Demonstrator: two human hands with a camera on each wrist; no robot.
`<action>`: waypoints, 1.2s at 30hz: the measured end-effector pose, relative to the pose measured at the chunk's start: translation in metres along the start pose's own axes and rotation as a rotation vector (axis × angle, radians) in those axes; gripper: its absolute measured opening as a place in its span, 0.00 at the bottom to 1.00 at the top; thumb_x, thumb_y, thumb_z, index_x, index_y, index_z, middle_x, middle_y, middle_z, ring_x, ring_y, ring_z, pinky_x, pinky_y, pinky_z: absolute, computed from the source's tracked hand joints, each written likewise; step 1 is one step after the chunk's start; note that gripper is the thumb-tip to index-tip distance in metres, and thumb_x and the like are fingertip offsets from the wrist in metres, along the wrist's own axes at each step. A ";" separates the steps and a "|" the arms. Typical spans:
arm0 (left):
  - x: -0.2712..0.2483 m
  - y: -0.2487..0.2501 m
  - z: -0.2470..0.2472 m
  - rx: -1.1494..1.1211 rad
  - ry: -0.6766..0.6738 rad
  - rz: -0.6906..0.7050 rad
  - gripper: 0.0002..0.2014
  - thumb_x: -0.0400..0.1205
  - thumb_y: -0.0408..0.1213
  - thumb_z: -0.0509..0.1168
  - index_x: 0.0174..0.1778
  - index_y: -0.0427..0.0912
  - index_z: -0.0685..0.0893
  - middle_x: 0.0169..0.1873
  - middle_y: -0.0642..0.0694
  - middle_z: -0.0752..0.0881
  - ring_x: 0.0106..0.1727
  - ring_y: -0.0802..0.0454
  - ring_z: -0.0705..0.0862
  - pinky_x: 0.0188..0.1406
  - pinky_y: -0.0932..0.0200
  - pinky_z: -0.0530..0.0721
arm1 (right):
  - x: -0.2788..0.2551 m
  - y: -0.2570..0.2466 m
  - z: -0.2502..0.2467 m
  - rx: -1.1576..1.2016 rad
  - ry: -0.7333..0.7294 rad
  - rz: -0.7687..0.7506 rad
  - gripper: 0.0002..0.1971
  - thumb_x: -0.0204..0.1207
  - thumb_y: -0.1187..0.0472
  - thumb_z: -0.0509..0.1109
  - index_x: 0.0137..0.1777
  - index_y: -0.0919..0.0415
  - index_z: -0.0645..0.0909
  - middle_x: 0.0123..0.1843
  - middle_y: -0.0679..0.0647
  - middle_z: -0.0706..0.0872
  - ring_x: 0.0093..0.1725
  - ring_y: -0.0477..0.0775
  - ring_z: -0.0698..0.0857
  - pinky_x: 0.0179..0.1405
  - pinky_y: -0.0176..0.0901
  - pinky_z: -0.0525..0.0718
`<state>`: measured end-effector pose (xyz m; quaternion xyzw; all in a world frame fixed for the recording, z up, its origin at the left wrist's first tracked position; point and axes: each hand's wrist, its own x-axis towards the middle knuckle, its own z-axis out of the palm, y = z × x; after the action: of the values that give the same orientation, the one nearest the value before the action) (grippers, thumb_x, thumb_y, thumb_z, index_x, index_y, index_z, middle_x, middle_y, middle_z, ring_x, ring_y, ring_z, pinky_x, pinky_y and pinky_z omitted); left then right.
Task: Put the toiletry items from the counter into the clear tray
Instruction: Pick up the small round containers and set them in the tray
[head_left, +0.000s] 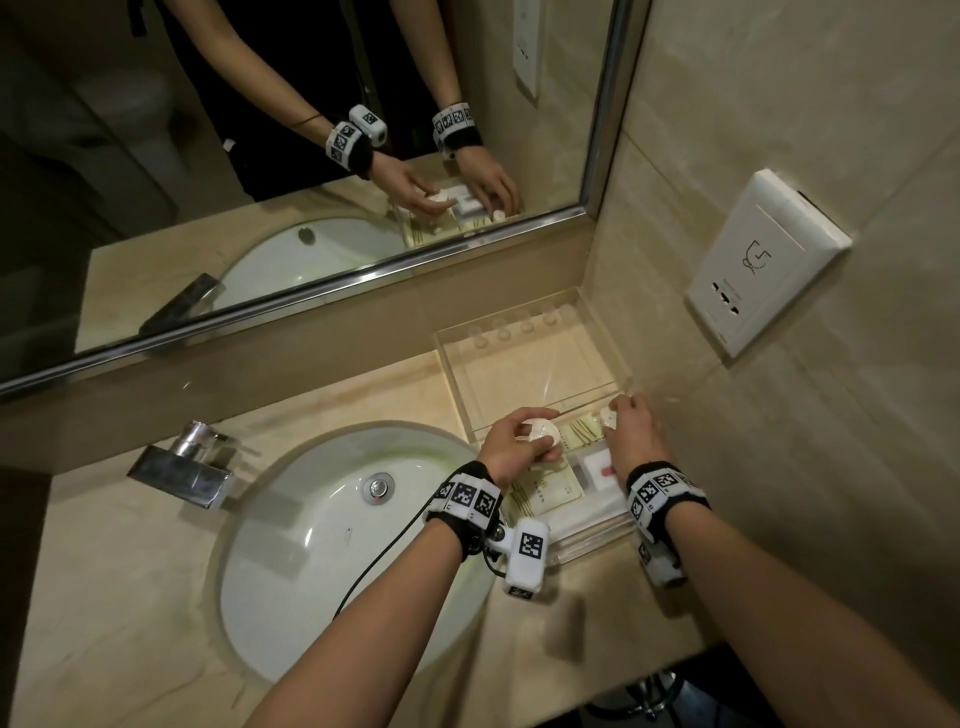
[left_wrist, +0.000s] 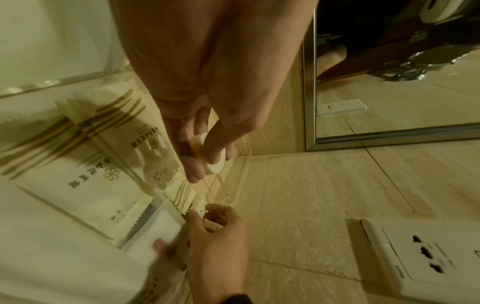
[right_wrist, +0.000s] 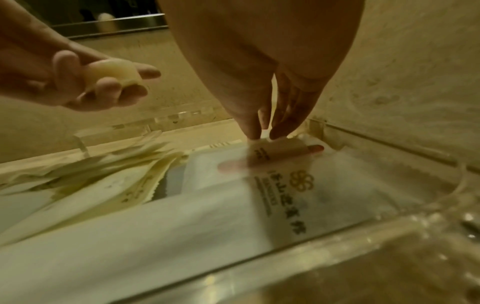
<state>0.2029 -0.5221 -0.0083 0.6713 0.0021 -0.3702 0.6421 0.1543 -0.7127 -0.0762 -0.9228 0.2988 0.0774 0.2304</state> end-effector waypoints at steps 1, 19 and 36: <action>-0.001 0.001 0.000 -0.033 -0.003 -0.014 0.19 0.78 0.19 0.65 0.63 0.39 0.83 0.53 0.36 0.81 0.43 0.44 0.90 0.45 0.58 0.91 | -0.001 0.000 0.000 -0.006 -0.001 -0.004 0.33 0.61 0.67 0.84 0.66 0.60 0.75 0.65 0.58 0.74 0.54 0.62 0.83 0.41 0.53 0.92; 0.007 0.006 0.023 0.024 0.108 -0.023 0.15 0.75 0.20 0.70 0.54 0.37 0.78 0.40 0.39 0.85 0.35 0.46 0.88 0.49 0.45 0.90 | -0.036 -0.021 -0.042 0.995 -0.156 0.156 0.08 0.75 0.58 0.76 0.53 0.57 0.85 0.50 0.57 0.91 0.45 0.56 0.92 0.28 0.54 0.88; 0.022 -0.012 0.052 0.949 0.035 0.264 0.15 0.79 0.26 0.61 0.59 0.38 0.85 0.60 0.39 0.80 0.59 0.42 0.81 0.62 0.56 0.78 | -0.029 -0.013 -0.026 0.535 0.091 0.092 0.06 0.75 0.67 0.75 0.48 0.64 0.80 0.55 0.57 0.78 0.43 0.58 0.86 0.17 0.49 0.87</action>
<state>0.1874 -0.5757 -0.0241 0.8903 -0.2413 -0.2345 0.3069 0.1389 -0.7009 -0.0403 -0.8172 0.3603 -0.0355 0.4484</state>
